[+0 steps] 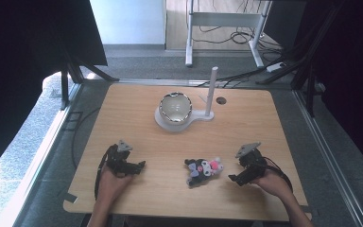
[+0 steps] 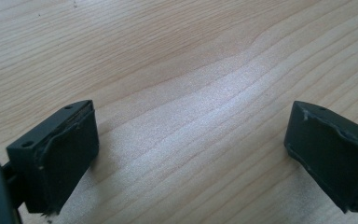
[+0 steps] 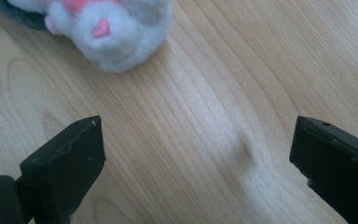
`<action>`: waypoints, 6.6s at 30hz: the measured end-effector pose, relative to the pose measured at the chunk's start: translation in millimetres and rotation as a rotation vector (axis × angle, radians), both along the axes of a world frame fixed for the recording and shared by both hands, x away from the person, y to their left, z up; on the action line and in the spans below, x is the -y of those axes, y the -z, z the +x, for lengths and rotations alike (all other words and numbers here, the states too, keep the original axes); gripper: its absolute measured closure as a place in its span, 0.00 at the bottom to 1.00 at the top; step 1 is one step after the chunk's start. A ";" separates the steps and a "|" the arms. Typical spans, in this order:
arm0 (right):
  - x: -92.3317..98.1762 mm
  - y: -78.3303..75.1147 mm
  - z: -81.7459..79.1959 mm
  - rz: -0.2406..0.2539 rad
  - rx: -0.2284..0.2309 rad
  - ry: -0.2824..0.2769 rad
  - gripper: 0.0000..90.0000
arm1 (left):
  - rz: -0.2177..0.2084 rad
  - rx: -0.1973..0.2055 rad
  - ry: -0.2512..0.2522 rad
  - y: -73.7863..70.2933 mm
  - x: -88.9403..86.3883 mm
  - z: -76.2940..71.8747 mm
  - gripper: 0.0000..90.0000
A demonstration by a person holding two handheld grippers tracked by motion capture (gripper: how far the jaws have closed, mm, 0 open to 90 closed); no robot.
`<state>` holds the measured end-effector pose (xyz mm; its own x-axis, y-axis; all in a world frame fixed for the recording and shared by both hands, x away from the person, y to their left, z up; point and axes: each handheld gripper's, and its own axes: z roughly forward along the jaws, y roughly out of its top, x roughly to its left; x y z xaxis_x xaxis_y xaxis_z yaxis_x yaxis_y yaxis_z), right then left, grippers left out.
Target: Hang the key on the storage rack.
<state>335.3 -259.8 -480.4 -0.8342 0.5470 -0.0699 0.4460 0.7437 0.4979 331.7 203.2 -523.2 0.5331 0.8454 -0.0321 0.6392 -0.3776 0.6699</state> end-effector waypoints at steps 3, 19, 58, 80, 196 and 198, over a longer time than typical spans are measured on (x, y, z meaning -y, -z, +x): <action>-6.1 -3.0 1.7 -0.012 -0.005 -0.019 0.04 | 0.000 0.000 0.000 0.0 0.0 0.0 0.03; -43.9 -15.2 12.9 -0.105 -0.045 -0.149 0.00 | 0.001 -0.001 0.000 -0.1 -0.1 0.0 0.03; -123.1 2.5 20.2 -0.284 -0.138 -0.430 0.27 | 0.001 -0.002 0.000 -0.1 -0.1 0.0 0.03; -115.6 -32.1 28.3 -0.216 -0.166 -0.392 0.33 | 0.001 -0.001 0.000 -0.1 -0.1 0.0 0.03; -11.3 -206.5 197.4 -0.070 -0.012 0.248 0.34 | -0.003 -0.003 -0.001 -0.1 0.1 0.1 0.03; -15.7 -208.3 198.9 -0.060 -0.002 0.248 0.34 | -0.003 -0.003 -0.001 -0.1 0.0 0.1 0.03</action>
